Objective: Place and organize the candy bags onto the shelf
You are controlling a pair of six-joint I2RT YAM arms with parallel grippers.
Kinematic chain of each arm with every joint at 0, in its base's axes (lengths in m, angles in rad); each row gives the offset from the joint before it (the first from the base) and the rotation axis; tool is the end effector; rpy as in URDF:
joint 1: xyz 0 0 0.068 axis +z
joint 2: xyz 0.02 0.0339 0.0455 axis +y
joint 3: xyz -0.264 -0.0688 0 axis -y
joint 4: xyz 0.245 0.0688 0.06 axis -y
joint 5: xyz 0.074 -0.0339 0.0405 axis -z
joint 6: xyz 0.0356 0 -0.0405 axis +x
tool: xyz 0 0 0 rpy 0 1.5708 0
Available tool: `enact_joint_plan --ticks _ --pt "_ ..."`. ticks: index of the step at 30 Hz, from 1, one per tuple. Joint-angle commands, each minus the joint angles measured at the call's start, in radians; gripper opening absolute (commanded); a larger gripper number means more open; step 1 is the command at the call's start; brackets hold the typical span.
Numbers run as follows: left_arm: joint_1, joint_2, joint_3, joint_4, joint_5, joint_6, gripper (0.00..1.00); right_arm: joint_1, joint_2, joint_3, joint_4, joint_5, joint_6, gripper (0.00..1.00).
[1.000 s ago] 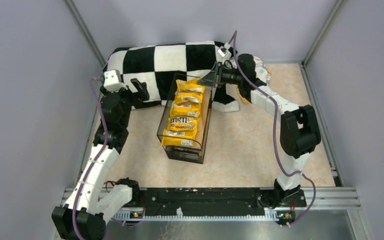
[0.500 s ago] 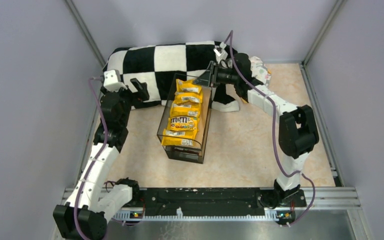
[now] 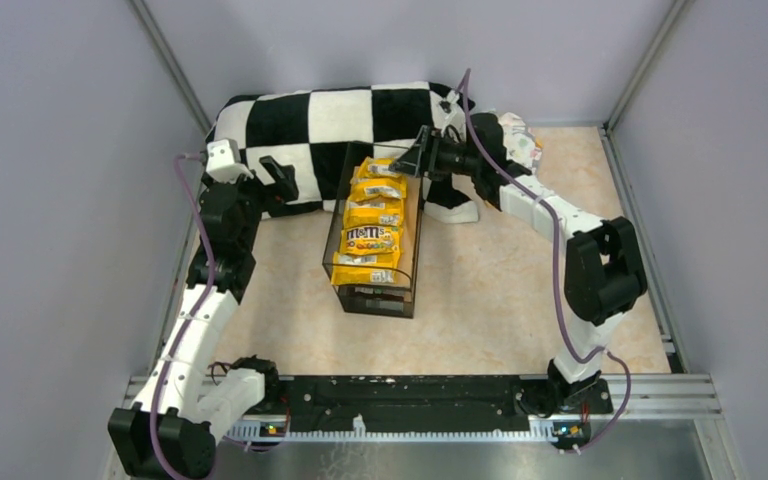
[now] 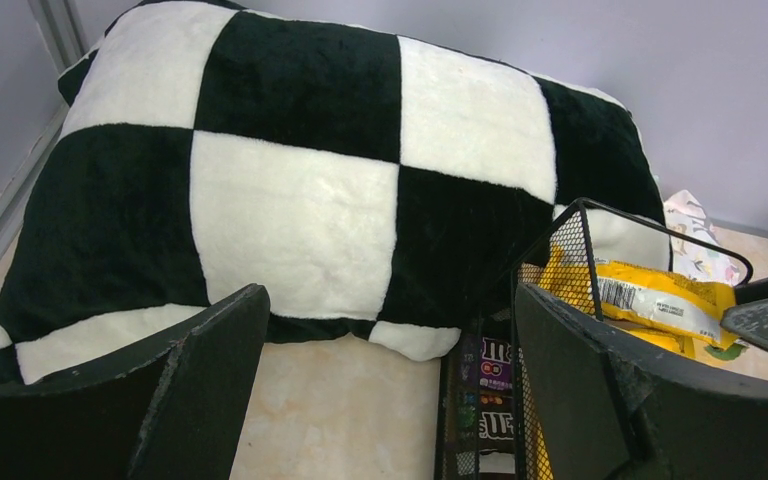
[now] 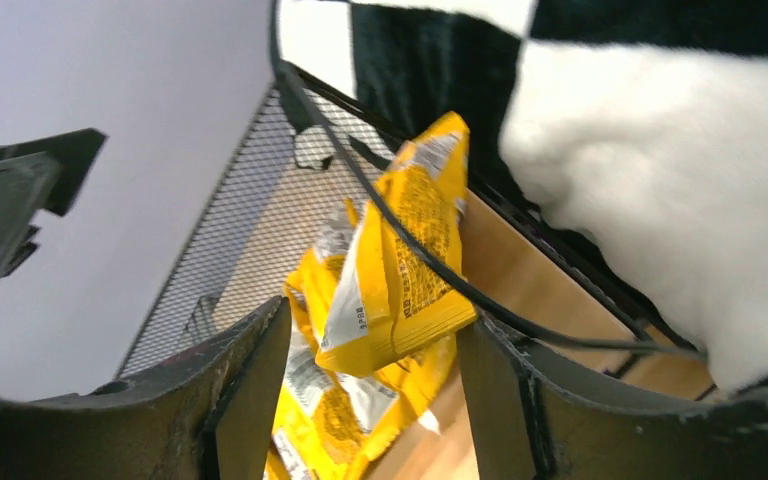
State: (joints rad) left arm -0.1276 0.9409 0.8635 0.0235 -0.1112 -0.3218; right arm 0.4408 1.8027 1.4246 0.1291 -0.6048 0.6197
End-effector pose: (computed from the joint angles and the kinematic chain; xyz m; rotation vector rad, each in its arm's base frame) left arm 0.2213 -0.0244 0.3618 -0.2433 1.6121 -0.2554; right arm 0.3808 0.2020 0.3103 -0.2921 1.9523 1.2707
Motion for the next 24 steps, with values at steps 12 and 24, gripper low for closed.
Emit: enact_joint_plan --ticks 12,24 --pt "0.014 0.003 -0.004 0.046 0.031 -0.021 0.99 -0.013 -0.081 -0.115 0.071 0.136 0.030 0.66" --pt "0.018 0.005 -0.004 0.044 0.044 -0.028 0.99 0.002 -0.098 -0.213 0.209 0.201 0.135 0.52"
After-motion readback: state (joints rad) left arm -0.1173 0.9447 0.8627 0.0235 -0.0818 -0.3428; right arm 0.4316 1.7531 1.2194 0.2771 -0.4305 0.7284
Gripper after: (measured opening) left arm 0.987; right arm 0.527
